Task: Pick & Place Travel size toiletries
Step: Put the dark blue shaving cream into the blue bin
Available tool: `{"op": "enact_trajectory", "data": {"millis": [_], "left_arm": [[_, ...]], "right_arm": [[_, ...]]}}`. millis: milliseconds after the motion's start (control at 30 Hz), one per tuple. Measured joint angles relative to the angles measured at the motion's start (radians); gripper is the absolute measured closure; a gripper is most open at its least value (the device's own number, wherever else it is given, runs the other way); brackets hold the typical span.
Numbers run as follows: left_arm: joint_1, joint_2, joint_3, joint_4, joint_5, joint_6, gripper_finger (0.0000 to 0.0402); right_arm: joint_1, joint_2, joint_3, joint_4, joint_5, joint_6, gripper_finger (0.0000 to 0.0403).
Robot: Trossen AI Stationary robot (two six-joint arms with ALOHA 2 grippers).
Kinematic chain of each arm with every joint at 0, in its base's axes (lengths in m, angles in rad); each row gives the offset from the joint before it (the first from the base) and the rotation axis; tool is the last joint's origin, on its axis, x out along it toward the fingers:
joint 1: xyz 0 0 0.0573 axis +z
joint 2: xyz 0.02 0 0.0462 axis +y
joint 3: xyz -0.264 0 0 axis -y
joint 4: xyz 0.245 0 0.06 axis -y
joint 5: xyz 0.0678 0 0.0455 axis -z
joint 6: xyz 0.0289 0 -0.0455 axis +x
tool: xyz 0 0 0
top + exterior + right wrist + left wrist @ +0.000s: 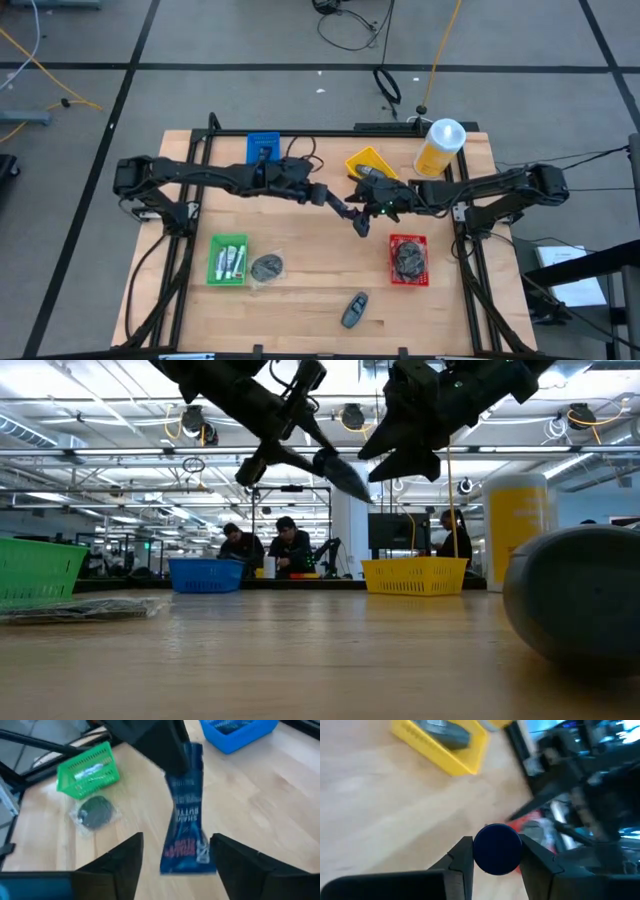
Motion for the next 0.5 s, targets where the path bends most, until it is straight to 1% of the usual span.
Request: {"op": "enact_trajectory", "data": {"millis": [167, 367, 500], "left_arm": [[0.069, -0.040, 0.002, -0.141, -0.029, 0.060, 0.0287], [0.186, -0.108, 0.001, -0.330, -0.114, 0.148, 0.0291], [0.276, -0.155, 0.001, -0.404, -0.148, 0.190, 0.0281]], "right_arm": [[-0.010, -0.034, -0.001, -0.036, 0.000, 0.000, 0.0157], [-0.006, -0.041, -0.001, -0.037, -0.003, 0.006, 0.0161], [-0.005, -0.041, -0.001, -0.056, -0.003, 0.012, 0.0166]]}}
